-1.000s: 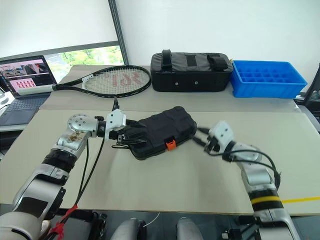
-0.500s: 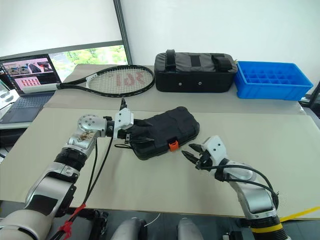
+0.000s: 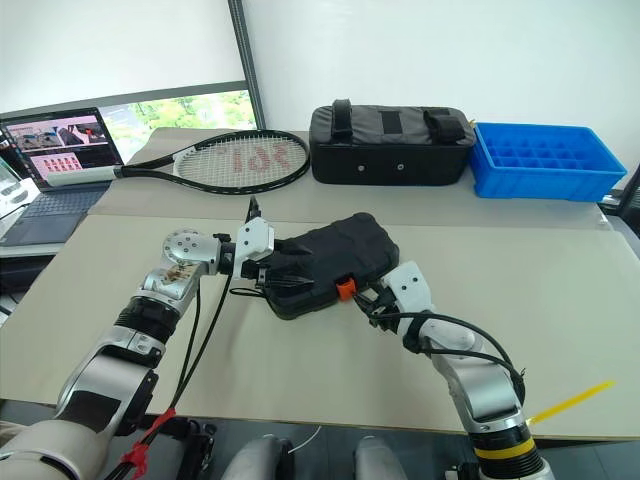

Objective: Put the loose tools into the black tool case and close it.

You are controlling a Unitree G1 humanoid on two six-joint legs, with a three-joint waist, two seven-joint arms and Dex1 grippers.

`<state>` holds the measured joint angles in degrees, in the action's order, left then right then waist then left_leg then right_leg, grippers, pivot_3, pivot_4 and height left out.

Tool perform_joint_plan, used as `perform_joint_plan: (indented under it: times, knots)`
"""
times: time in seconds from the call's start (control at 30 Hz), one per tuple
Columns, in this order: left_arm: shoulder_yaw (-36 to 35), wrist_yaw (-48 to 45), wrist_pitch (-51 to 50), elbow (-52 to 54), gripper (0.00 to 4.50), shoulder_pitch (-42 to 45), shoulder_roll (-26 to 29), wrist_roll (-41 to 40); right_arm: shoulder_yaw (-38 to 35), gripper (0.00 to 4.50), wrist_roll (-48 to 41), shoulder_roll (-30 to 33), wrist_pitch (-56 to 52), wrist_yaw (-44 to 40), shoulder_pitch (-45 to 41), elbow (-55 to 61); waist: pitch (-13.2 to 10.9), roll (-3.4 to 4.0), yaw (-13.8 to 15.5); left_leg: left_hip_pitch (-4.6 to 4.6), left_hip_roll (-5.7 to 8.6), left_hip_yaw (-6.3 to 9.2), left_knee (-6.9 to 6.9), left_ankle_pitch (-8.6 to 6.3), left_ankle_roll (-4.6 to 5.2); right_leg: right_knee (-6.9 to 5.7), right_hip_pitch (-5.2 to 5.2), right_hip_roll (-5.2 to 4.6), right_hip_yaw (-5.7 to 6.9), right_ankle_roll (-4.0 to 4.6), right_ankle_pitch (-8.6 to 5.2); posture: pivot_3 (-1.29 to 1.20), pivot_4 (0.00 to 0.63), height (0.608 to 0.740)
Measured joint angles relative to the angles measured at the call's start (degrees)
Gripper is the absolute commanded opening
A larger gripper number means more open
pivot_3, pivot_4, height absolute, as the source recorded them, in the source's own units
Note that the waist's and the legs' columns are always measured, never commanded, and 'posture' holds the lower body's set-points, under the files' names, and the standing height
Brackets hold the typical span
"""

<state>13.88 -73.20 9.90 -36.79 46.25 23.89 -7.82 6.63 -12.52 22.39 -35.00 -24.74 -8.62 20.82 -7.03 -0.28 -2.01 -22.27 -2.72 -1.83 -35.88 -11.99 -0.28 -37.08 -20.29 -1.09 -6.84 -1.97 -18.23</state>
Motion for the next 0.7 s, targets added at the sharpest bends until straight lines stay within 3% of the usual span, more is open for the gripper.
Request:
perform_joint_plan:
  times: [0.47,0.7]
  knots:
    - [-0.91,0.08,0.02,0.06,3.13,0.02,-1.03,0.84,2.82,2.04,0.96,-2.62,-4.84,1.61,-1.34,-1.14,0.00,-0.05,-0.75,0.00,-0.03,0.07,0.01,0.00,0.00,-0.01,-0.02,0.06,0.00,-0.01,0.00,0.00,0.150,0.707]
    - [-7.06,3.86,-12.35,14.34,3.13,-8.31,4.05,-3.78,-5.36,2.04,-2.53,6.23,1.86,-7.99,2.19,-0.80,-0.05,-0.09,-0.63,-0.15,-0.07,0.10,0.15,-0.01,0.01,0.09,-0.13,0.06,0.01,-0.01,-0.01,0.00,0.150,0.707]
